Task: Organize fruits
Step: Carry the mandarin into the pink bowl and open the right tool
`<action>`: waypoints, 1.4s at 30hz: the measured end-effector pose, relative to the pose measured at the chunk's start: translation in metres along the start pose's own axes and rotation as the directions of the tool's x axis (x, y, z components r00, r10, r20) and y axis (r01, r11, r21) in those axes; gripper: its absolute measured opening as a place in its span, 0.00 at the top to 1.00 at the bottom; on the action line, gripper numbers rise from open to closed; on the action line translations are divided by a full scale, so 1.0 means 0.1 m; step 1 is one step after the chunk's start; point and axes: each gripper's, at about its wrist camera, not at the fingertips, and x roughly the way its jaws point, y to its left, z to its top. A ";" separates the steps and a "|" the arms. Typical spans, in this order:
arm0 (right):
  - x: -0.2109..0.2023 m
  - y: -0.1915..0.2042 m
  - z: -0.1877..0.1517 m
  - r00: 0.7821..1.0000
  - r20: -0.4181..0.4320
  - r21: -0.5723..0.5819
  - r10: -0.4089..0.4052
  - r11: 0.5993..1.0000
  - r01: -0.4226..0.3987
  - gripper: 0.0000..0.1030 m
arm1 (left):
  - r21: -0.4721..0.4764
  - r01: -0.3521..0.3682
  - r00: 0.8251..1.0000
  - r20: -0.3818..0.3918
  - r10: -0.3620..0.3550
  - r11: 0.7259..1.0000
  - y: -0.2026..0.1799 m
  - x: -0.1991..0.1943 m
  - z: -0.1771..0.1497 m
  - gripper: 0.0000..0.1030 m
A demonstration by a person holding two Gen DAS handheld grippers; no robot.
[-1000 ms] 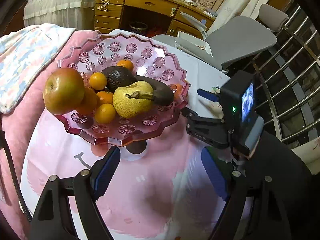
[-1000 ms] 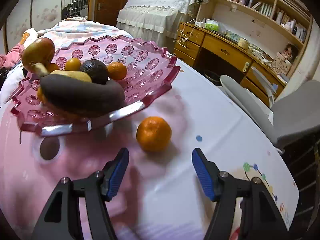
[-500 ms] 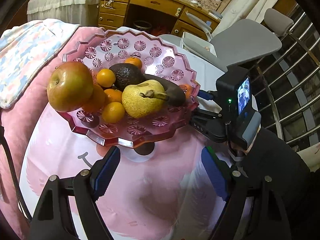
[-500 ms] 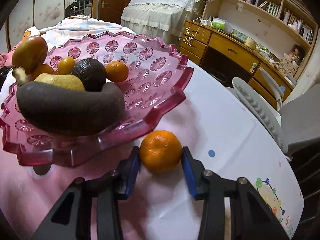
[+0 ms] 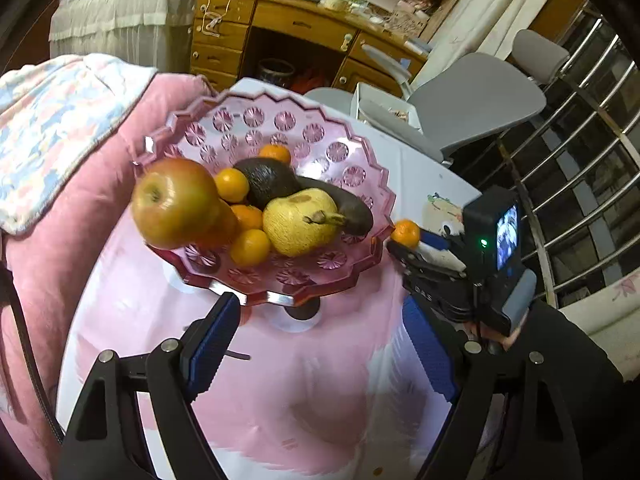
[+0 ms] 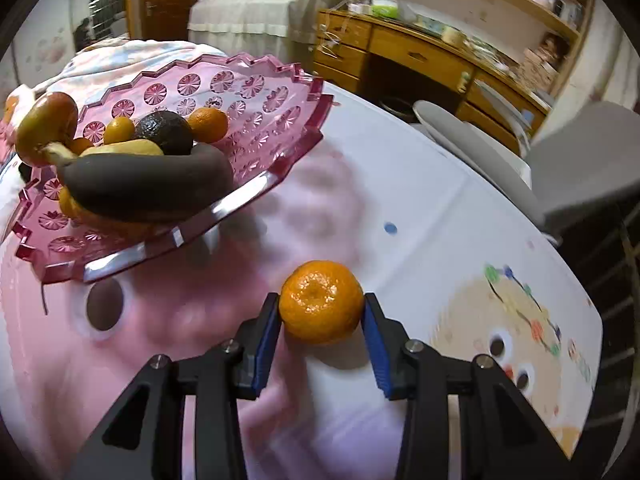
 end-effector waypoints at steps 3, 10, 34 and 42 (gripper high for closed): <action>-0.17 0.03 -0.03 0.999 -0.019 0.058 -0.027 0.998 0.028 0.61 | 0.023 -0.014 1.000 0.023 0.013 1.000 0.16 -0.15 -0.02 0.20; -0.65 0.33 0.04 0.996 0.005 0.185 -0.095 0.978 0.092 0.61 | 0.054 0.014 0.998 0.068 -0.018 0.998 0.67 -0.49 -0.04 0.20; -0.56 1.66 0.55 1.000 0.019 0.378 0.006 0.926 -0.012 0.59 | 0.182 0.148 0.983 0.085 -0.166 0.972 1.29 -1.05 0.02 0.20; -0.94 1.63 0.34 0.998 0.057 0.437 -0.034 0.899 0.006 0.42 | 0.169 0.161 0.982 0.068 -0.175 0.972 1.04 -1.11 -0.18 0.20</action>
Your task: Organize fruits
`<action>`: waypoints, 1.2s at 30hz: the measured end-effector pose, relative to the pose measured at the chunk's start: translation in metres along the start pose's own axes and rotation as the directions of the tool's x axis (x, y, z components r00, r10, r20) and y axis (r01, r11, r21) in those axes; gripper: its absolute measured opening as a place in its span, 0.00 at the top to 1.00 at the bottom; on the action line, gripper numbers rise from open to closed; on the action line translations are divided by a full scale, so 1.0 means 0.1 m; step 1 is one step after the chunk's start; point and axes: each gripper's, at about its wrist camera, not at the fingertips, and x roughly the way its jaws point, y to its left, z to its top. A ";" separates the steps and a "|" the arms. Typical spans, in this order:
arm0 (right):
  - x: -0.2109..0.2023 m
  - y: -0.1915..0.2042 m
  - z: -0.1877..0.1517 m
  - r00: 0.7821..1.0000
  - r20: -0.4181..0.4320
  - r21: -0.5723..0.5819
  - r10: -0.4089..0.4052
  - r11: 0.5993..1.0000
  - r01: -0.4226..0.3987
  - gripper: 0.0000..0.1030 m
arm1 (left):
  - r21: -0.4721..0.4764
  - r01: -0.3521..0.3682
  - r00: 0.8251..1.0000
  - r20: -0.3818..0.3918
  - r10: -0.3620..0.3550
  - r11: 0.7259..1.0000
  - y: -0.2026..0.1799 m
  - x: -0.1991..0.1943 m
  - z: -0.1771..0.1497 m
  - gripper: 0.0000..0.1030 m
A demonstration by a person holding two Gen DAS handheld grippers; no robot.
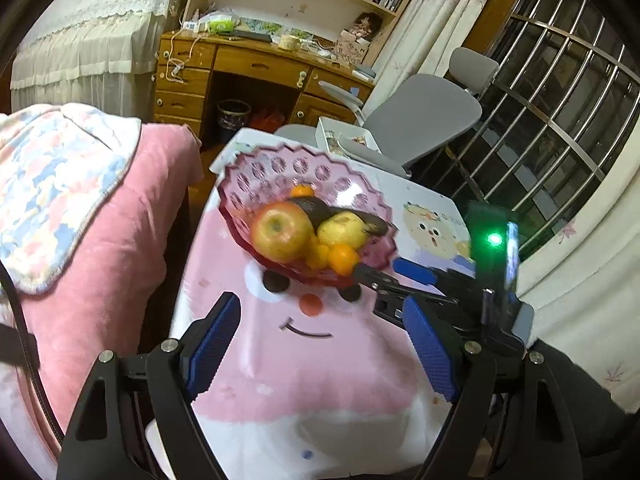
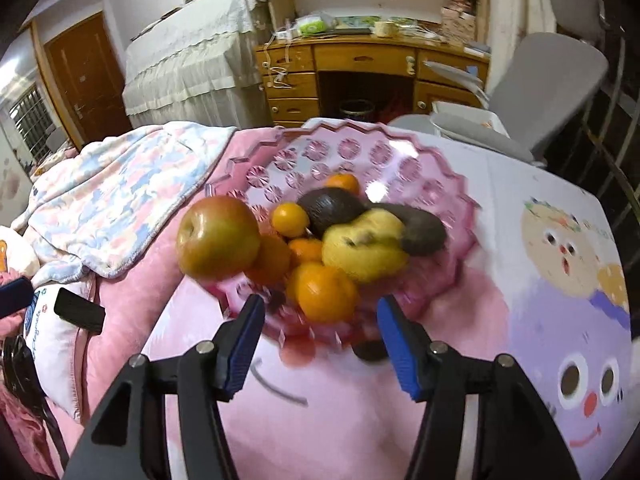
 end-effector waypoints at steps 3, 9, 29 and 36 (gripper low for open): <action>-0.23 -0.18 -0.23 1.000 -0.027 0.072 -0.015 0.997 0.017 0.34 | -0.011 0.008 1.000 -0.022 -0.008 1.000 -0.17 -0.01 -0.13 0.20; -0.81 -0.53 -0.96 0.989 -0.145 0.232 -0.030 0.971 0.064 0.20 | 0.020 -0.004 0.996 -0.084 0.006 1.000 -0.73 -0.12 -0.48 0.20; -2.70 -0.80 -1.28 0.972 -0.233 0.277 -0.024 0.957 0.090 0.11 | 0.217 -0.164 0.971 -0.136 0.197 0.962 -1.98 -0.86 -0.61 0.03; -2.81 -0.69 -1.31 0.979 -0.204 0.264 -0.028 0.961 0.083 0.10 | 0.229 -0.240 0.954 -0.122 0.273 0.943 -2.13 -0.90 -0.68 0.01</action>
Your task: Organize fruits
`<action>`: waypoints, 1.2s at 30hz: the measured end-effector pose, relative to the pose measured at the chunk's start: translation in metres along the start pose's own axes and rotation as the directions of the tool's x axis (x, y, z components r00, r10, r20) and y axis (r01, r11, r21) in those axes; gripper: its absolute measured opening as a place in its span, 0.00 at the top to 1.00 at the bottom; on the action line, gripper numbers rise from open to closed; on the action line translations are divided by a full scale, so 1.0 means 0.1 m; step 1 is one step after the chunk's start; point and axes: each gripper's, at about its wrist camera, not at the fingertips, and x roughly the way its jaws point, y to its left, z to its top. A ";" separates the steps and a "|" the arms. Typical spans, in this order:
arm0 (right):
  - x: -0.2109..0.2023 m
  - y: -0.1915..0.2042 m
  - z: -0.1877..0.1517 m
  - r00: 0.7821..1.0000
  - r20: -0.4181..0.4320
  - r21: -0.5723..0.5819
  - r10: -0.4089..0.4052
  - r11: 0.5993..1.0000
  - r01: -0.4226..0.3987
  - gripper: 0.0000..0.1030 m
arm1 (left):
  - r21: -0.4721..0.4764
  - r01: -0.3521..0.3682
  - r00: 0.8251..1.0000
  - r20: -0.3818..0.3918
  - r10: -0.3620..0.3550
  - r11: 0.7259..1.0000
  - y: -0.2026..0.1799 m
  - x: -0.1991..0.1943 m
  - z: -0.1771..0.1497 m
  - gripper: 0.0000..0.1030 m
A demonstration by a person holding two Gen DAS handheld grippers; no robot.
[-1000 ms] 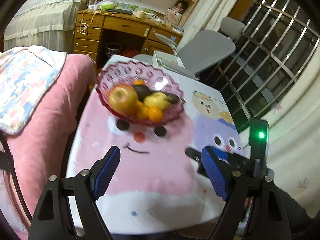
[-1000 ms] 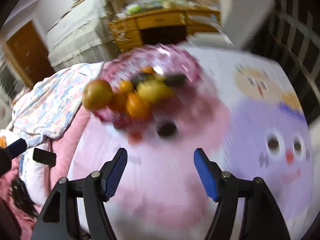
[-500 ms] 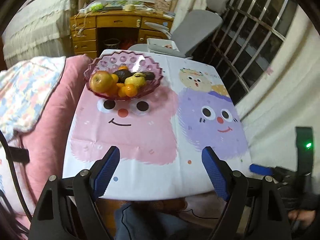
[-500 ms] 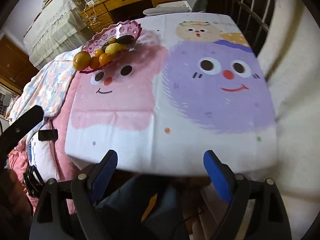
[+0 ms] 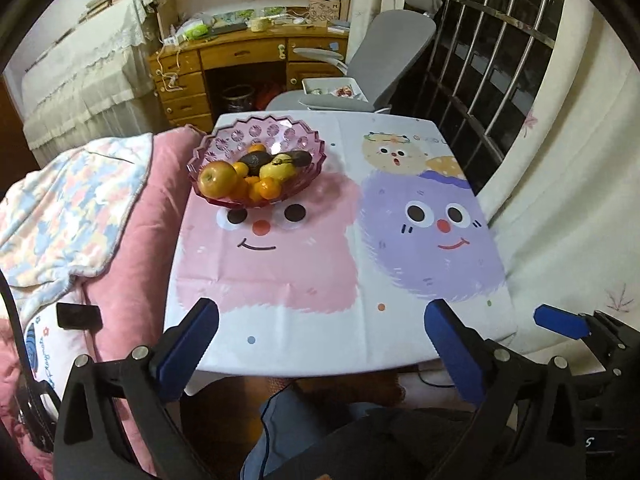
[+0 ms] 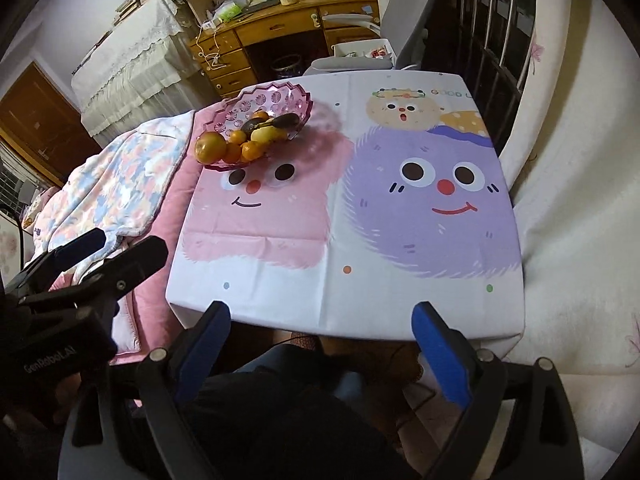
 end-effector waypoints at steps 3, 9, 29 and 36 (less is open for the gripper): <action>0.00 -0.03 -0.02 1.000 0.011 0.019 -0.012 1.000 0.012 0.09 | 0.010 -0.043 0.999 0.022 0.043 0.999 -0.04 -0.01 0.00 0.01; 0.01 -0.05 0.00 0.999 0.034 0.021 -0.030 0.999 0.029 0.00 | -0.028 -0.066 0.997 0.030 0.067 0.997 0.01 0.02 0.01 0.01; 0.07 -0.05 0.10 0.999 0.030 -0.039 -0.038 0.998 0.039 0.00 | -0.044 -0.089 0.995 0.047 0.091 0.995 -0.06 0.06 0.06 0.01; 0.08 -0.07 0.10 0.999 0.024 -0.038 -0.036 0.999 0.037 0.00 | -0.040 -0.084 0.995 0.046 0.086 0.996 -0.10 0.06 0.08 0.01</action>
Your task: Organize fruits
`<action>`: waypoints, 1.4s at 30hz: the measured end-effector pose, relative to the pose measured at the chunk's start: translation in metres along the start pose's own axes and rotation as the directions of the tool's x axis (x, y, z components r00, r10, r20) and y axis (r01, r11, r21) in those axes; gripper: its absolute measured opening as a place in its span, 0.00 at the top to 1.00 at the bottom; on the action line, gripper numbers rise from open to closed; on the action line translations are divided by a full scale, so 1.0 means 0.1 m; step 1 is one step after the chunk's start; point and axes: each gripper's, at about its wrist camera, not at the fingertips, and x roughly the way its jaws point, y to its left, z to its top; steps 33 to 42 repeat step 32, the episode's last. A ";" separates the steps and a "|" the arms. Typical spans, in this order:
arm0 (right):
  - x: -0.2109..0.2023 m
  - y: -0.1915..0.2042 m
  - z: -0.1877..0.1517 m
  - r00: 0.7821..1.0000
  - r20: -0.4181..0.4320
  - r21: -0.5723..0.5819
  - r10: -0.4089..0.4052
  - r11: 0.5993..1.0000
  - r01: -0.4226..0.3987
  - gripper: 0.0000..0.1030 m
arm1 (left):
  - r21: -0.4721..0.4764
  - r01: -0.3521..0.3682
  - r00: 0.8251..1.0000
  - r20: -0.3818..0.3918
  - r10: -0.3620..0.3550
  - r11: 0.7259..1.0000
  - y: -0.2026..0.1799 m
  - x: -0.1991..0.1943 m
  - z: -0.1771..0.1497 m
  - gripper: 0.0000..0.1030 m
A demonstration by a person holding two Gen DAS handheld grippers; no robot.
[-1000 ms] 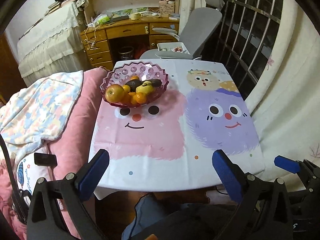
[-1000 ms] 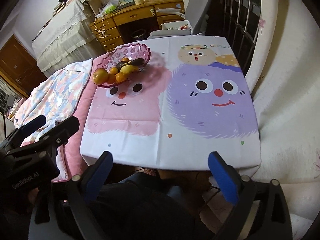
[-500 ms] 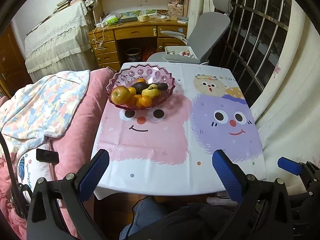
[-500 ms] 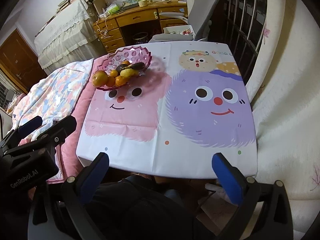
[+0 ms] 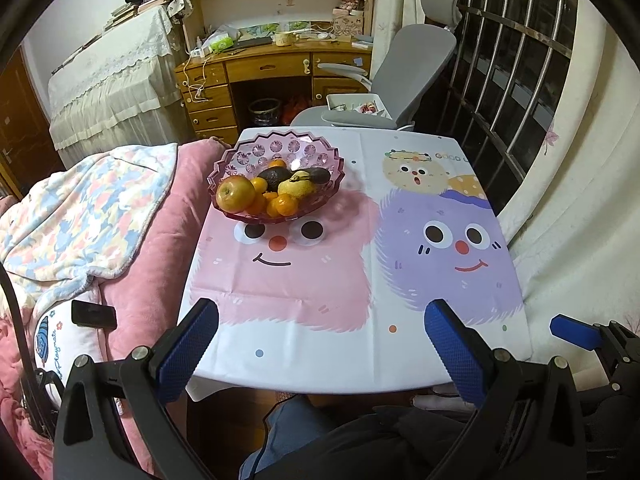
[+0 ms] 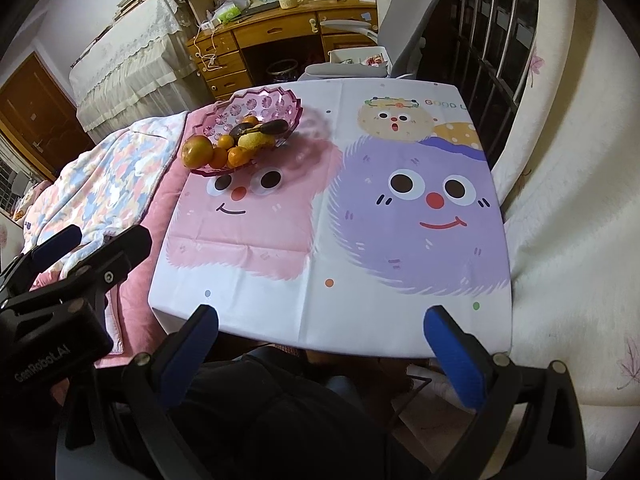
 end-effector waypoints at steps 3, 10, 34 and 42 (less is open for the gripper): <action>0.00 -0.01 0.00 1.000 -0.002 0.000 0.001 1.000 -0.001 0.00 | 0.002 0.000 1.000 0.000 0.000 1.000 -0.03 -0.02 0.01 0.01; 0.00 -0.01 0.01 1.000 -0.001 -0.002 0.001 1.000 -0.001 0.00 | 0.002 -0.001 1.000 0.000 0.001 1.000 -0.04 -0.02 0.02 0.01; 0.01 -0.01 0.01 1.000 -0.004 -0.002 0.002 1.000 -0.002 0.00 | 0.002 0.000 1.000 0.001 0.000 1.000 -0.03 -0.02 0.01 0.01; 0.01 -0.01 0.01 1.000 -0.004 -0.002 0.002 1.000 -0.002 0.00 | 0.002 0.000 1.000 0.001 0.000 1.000 -0.03 -0.02 0.01 0.01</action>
